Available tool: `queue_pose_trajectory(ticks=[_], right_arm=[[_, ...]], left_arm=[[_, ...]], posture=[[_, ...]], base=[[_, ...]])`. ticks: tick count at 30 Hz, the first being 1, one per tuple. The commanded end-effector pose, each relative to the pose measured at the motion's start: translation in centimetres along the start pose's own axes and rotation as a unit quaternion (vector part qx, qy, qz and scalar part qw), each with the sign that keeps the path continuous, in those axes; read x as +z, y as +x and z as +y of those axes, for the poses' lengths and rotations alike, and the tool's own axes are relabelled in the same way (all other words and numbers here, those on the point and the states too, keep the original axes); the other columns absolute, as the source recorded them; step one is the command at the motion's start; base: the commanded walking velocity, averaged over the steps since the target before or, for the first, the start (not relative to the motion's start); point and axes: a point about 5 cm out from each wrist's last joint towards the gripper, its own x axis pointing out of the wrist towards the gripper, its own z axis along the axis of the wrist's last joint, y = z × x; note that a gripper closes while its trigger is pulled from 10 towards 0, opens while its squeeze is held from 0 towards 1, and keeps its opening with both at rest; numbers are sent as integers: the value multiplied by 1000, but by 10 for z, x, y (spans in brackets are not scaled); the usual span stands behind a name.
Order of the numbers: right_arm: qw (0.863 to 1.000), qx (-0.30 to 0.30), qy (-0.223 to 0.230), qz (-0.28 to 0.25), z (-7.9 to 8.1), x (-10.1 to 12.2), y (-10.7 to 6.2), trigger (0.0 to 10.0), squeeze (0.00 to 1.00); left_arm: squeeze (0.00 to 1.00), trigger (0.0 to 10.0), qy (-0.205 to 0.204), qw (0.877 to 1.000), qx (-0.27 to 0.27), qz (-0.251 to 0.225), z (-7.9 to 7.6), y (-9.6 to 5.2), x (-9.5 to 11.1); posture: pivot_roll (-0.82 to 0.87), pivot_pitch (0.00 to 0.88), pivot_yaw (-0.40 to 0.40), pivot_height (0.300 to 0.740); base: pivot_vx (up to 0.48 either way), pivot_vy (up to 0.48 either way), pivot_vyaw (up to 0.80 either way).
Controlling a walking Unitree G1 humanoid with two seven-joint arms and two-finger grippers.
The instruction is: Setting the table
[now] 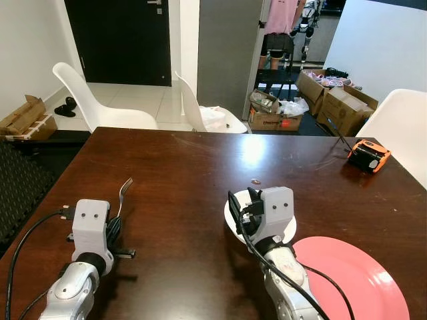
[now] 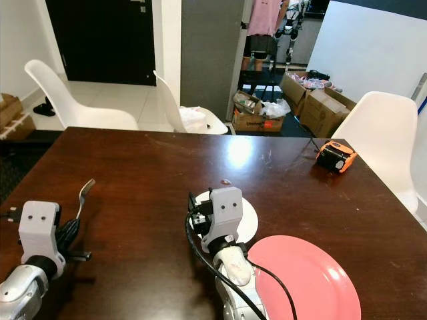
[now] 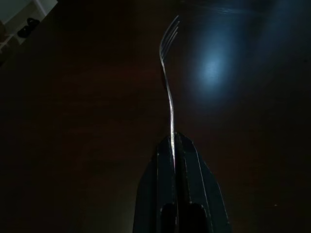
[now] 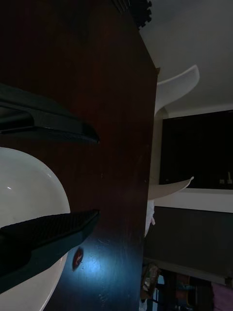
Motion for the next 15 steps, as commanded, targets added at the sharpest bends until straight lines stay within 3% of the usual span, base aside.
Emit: queue_pose_trajectory(ticks=[1,15], right_arm=[[1000,0,2,5,1,-4,-1,10000,0],[1000,0,4,5,2,-4,-2,10000,0]], left_arm=[[0,10000,2,1000,-2,9,0,0,-5],[0,10000,4,1000,-3,10,-2,0,-5]], posture=[[43,116,60,740],[44,118,60,740]], base=[[0,0,0],[0,0,0]])
